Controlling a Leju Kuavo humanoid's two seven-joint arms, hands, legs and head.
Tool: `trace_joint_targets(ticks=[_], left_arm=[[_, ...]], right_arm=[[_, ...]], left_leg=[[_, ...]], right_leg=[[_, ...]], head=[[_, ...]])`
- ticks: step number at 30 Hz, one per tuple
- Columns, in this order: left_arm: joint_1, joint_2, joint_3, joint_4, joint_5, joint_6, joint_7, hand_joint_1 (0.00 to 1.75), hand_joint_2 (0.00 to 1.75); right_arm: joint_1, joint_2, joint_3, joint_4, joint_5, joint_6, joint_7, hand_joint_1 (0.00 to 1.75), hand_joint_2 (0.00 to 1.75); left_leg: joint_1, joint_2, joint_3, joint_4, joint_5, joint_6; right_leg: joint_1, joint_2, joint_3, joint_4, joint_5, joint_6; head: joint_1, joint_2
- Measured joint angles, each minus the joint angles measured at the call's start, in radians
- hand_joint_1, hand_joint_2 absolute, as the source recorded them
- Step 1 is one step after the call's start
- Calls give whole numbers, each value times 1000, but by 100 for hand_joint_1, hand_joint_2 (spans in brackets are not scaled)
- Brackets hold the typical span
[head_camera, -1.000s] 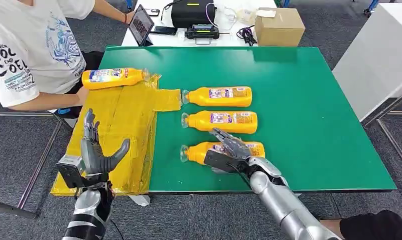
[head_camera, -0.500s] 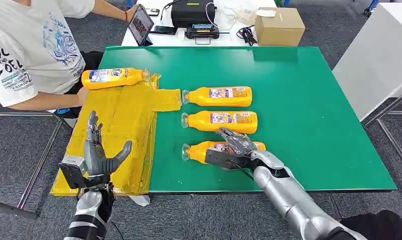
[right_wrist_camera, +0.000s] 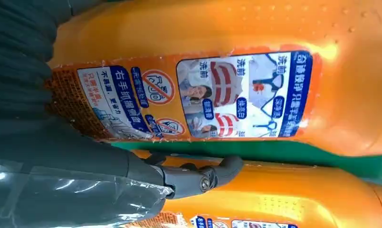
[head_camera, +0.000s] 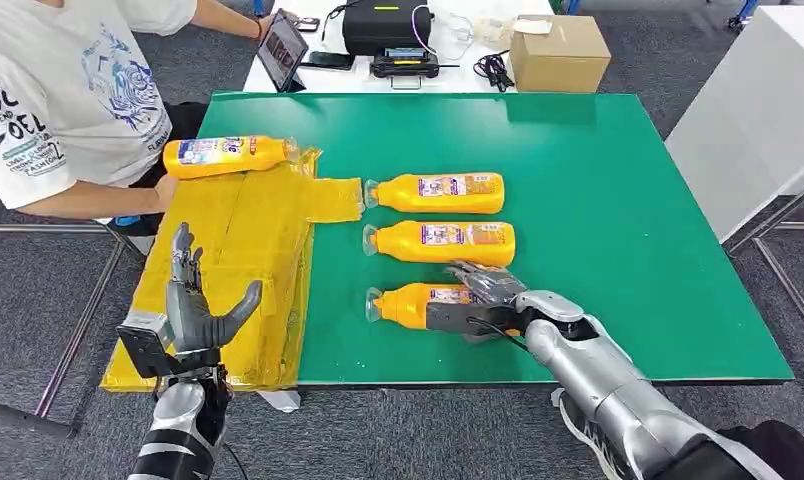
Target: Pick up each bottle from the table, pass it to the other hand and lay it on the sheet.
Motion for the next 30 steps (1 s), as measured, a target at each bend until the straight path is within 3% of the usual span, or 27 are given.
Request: trace_joint_targets(ticks=[6,7,9,10,21,26,30], left_arm=[[-2,-2,0,3,1,-3,0,0,175],[-2,-2,0,3,2,-3,0,0,175],[-2,-2,0,3,2,-3,0,0,175],[-2,-2,0,3,2,-3,0,0,175],[-4,-5,0,18,0,-15,0,0,175],[-1,-8,-1,19,0,-16,0,0,175],[0,-10,-1,19,0,-16,0,0,175]], right_arm=[[-7,-8,25,0,0,7,2,0,175],[-7,-9,27,0,0,7,2,7,175],[-8,-10,32,0,0,7,2,164,175],[-8,-11,33,0,0,7,2,175,175],[-1,-20,62,-3,-42,-44,4,175,175],[83,-16,22,-76,-82,-185,-18,175,175],[131,-9,-15,-135,-78,-195,-17,175,175]], left_leg=[[0,0,0,0,0,0],[0,0,0,0,0,0],[0,0,0,0,0,0],[0,0,0,0,0,0],[0,0,1,0,0,0],[0,0,0,0,0,0],[0,1,0,0,-1,0]], right_leg=[[0,0,0,0,0,0],[0,0,0,0,0,0],[0,0,0,0,0,0],[0,0,0,0,0,0],[0,0,0,0,0,0],[0,0,0,0,0,0],[0,0,0,0,0,0]], head=[[0,0],[0,0],[0,0],[0,0],[0,0],[0,0],[0,0]])
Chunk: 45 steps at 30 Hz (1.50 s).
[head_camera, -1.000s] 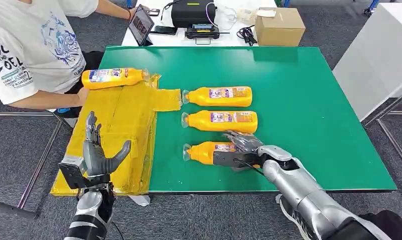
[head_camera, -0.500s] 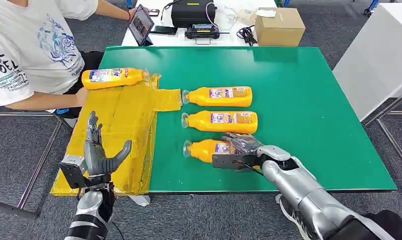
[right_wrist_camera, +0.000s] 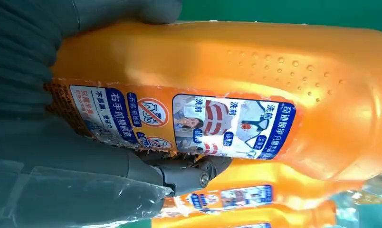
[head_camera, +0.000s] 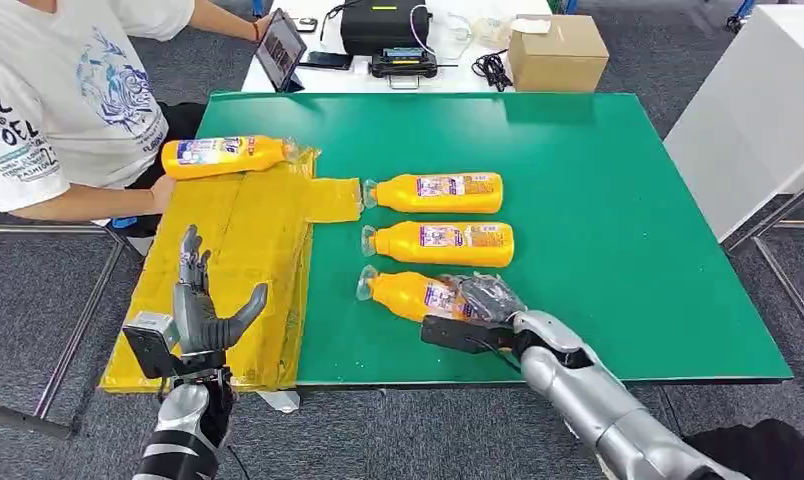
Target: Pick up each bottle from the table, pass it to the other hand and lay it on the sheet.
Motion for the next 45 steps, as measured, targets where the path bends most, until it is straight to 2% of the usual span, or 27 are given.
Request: trace_joint_targets(ticks=[7,12,17,21,31,36,40,45], left_arm=[[2,0,0,0,0,0,0,0,175],[16,-6,0,-5,0,0,0,0,175],[37,-18,0,-26,17,0,0,0,175],[39,-26,-6,-28,48,-18,0,0,175],[47,-34,-35,-50,119,-75,21,0,175],[71,-34,-88,-79,194,-228,88,0,175],[84,-28,-166,-87,248,-456,140,0,175],[88,-20,-241,-87,177,-511,133,0,175]], right_arm=[[36,6,-37,-38,8,-3,-3,175,175],[137,70,-156,-170,-1,-196,-121,175,175],[214,151,-316,-381,-66,-297,-232,175,175],[259,202,-406,-487,-20,-408,-311,175,175],[326,258,-499,-559,76,-533,-332,175,175],[360,271,-513,-559,60,-538,-355,175,175],[376,305,-518,-516,-5,-433,-391,175,175],[400,395,-458,-356,21,-411,-450,175,175]], left_leg=[[0,0,0,0,0,0],[0,0,-2,0,0,0],[0,-2,-3,0,0,0],[0,-1,-3,0,0,0],[0,-1,-3,0,0,0],[0,-1,-3,0,0,0],[0,-1,-3,-1,0,0],[1,-1,-3,-1,0,0]], right_leg=[[0,0,0,0,0,0],[0,0,-1,0,0,0],[0,-1,-2,0,-1,0],[-1,-1,-2,0,-1,0],[-1,-1,-2,0,0,0],[-1,-1,-2,0,0,0],[-1,-1,-2,0,0,0],[0,-1,-2,0,-1,0]], head=[[0,0],[0,0],[0,0],[0,0],[0,0],[0,0],[0,0],[0,0]])
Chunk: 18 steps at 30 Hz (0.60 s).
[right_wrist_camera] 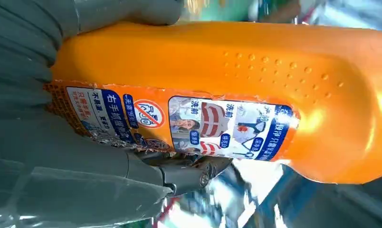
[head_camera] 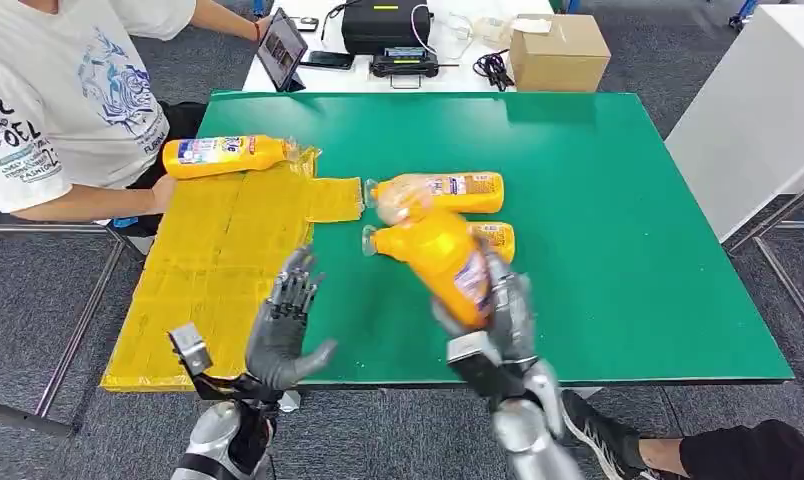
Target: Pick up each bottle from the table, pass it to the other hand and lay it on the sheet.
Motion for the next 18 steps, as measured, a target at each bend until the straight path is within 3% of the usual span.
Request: trace_joint_targets(ticks=[8,13,18], left_arm=[[2,7,-39,9,-54,0,-5,0,175],[1,15,-31,22,-148,113,0,0,175],[1,21,-21,39,-157,131,4,0,175]], right_arm=[[-4,89,149,198,47,-17,6,175,175],[-24,101,207,266,64,-8,47,175,175],[-44,101,237,310,66,-7,57,175,175]], left_leg=[[0,0,0,0,0,0],[-1,0,0,0,0,0],[-1,0,0,0,0,0]], right_leg=[[0,0,0,0,0,0],[-1,0,0,0,0,0],[-1,0,0,0,0,0]], head=[[0,0],[0,0],[0,0]])
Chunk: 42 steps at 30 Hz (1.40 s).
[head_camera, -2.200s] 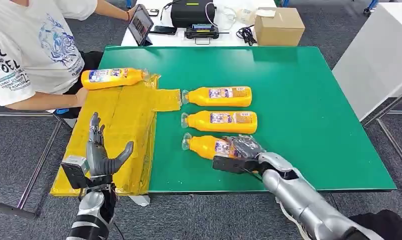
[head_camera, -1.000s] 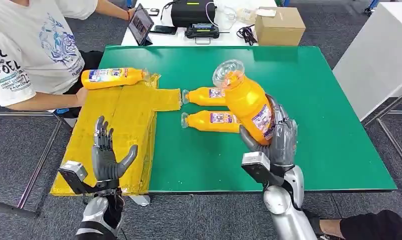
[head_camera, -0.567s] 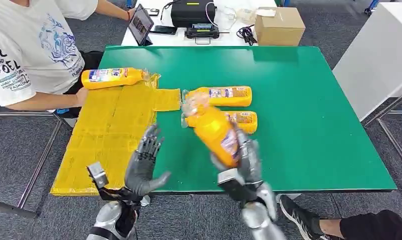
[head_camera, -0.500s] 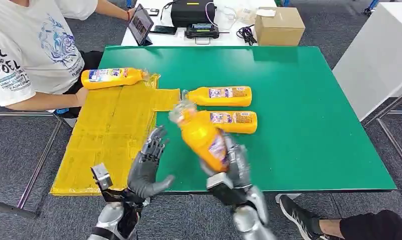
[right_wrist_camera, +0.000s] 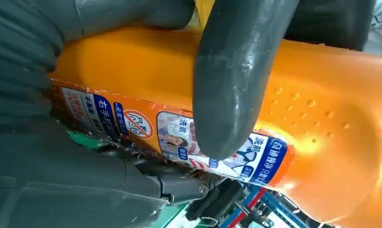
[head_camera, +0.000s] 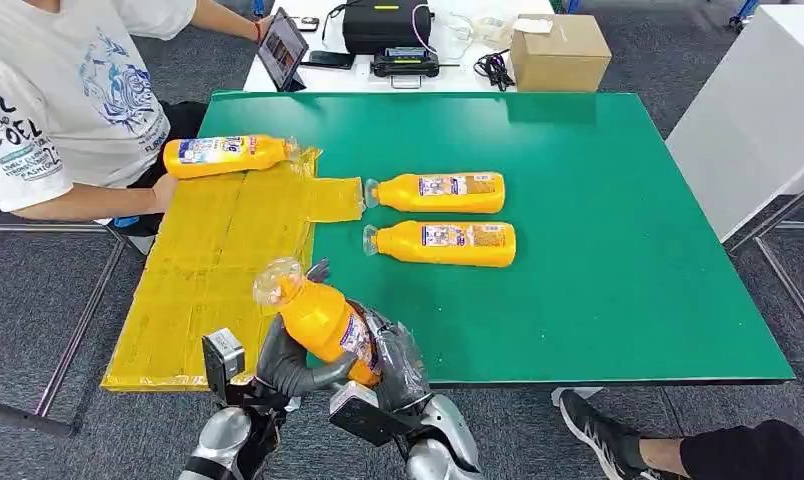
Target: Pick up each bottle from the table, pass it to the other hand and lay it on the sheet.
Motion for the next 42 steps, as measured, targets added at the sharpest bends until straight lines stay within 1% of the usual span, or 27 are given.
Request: trace_joint_targets(ticks=[13,17,20,21,22,23,25,28,30,35,42], left_arm=[[0,0,13,14,-9,14,5,0,175],[0,0,22,27,22,-32,19,0,175],[0,0,31,36,30,-42,21,0,175],[0,0,33,39,40,-47,21,33,175],[0,0,36,40,50,-53,22,154,175],[0,0,40,42,75,-73,24,175,175],[0,0,47,47,154,-154,39,175,175],[3,0,64,54,333,-305,92,175,175],[9,0,75,62,443,-376,125,175,175],[11,6,82,79,573,-444,188,175,175],[16,11,81,88,626,-470,207,175,175]], right_arm=[[-16,2,13,39,9,-5,4,175,175],[-26,2,32,59,29,-15,16,175,175],[-36,3,40,78,38,-20,22,175,175],[-40,3,44,83,39,-19,25,175,175],[-44,4,48,89,40,-18,29,175,175],[-49,5,53,95,44,-18,34,175,175],[-58,6,60,108,49,-18,39,175,175],[-68,9,65,126,55,-19,35,175,175],[-71,11,67,134,65,-22,31,175,175],[-76,12,77,138,87,-23,32,175,175],[-78,12,84,142,111,-29,39,175,175]], left_leg=[[0,0,0,0,0,0],[0,0,0,0,0,0],[0,0,0,0,0,0],[0,0,0,0,0,0],[0,0,0,0,0,0],[0,0,0,0,0,0],[0,0,0,0,0,0],[0,1,0,0,0,0],[0,1,0,0,0,0],[0,1,0,0,0,0],[0,1,0,0,0,0]], right_leg=[[0,0,0,0,0,0],[0,0,0,0,0,0],[0,0,0,0,0,0],[0,0,0,0,0,0],[0,0,0,0,0,0],[0,0,0,0,0,0],[0,0,0,0,0,0],[0,0,-1,0,0,0],[0,0,-1,0,0,0],[0,1,-1,0,0,0],[0,1,-2,0,0,0]], head=[[0,0],[0,0],[0,0],[0,0],[0,0],[0,0],[0,0],[0,0],[0,0],[0,0],[0,0]])
